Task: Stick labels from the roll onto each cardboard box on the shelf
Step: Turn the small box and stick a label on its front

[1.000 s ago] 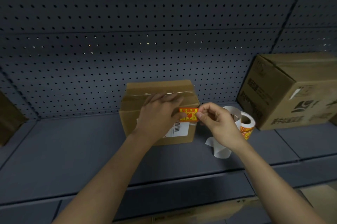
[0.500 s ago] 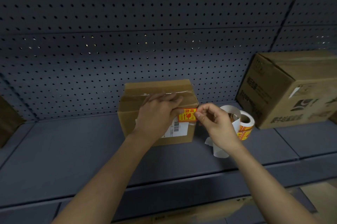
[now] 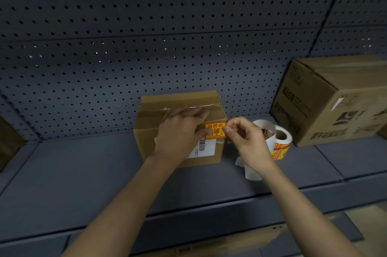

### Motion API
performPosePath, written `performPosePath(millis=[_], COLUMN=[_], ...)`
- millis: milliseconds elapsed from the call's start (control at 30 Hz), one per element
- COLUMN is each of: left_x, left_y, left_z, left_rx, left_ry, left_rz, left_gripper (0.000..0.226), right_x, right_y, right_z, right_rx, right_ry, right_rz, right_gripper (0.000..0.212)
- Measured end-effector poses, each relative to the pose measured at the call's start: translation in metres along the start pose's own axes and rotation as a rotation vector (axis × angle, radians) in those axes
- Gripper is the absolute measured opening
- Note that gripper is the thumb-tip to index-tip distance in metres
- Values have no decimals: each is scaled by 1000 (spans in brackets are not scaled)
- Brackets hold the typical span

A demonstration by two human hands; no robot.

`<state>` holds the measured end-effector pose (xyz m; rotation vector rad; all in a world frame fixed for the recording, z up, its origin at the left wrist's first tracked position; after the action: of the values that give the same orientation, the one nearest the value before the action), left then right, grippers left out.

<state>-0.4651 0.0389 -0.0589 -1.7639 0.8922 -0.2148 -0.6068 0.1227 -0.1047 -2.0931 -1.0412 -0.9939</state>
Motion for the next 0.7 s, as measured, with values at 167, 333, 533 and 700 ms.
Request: performPosePath(millis=[167, 333, 533, 700], left_x=[-5, -3, -5, -2], left_y=[-4, -1, -5, -5], left_z=[3, 2, 4, 3], left_rx=[-165, -203, -270, -240], left_ry=[35, 14, 21, -15], left_rz=[-41, -36, -18, 18], left_gripper=[48, 46, 44, 43], right_x=[-3, -4, -7, 0], right_y=[0, -2, -5, -13], right_z=[1, 2, 4, 5], right_rx=[-14, -29, -60, -10], right_ry=[-1, 5, 26, -21], right_rz=[23, 27, 44, 136], right_gripper=[9, 7, 6, 5])
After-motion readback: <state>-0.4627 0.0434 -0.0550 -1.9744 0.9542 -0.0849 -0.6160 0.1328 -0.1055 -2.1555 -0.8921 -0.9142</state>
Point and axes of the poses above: each hand's wrist, its own z-axis away from the middle knuckle, its own y-axis out of the palm, x = y × z, the point moved 8 cm from there along -z, towards the middle knuckle, and after that the axes turned 14 degrees about -y, right-handed, at the moved point
